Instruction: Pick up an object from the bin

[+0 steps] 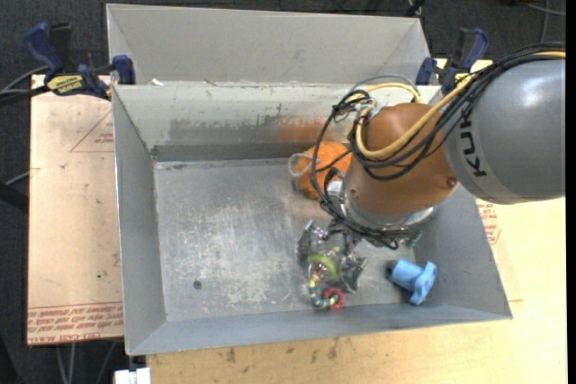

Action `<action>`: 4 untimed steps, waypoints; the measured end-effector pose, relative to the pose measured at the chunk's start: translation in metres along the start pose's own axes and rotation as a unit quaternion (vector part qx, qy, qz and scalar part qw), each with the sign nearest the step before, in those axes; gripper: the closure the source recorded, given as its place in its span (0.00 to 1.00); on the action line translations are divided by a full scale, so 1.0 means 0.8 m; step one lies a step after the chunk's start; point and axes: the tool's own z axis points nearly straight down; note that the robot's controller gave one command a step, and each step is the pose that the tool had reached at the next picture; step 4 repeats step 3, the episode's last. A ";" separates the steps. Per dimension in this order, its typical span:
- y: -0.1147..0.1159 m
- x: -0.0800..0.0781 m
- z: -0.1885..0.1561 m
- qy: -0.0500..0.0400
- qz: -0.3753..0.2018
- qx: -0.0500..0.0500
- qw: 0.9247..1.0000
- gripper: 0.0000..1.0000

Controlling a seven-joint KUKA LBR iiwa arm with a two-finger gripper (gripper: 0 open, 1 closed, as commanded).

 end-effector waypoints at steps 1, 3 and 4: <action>0.003 0.002 -0.026 0.004 0.000 -0.004 1.000 1.00; 0.002 0.001 -0.065 0.003 0.000 -0.003 1.000 1.00; 0.002 0.001 -0.065 0.003 0.000 -0.003 1.000 1.00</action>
Offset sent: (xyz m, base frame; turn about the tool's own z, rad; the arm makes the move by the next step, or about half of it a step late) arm 0.0000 -0.0002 0.0190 0.0000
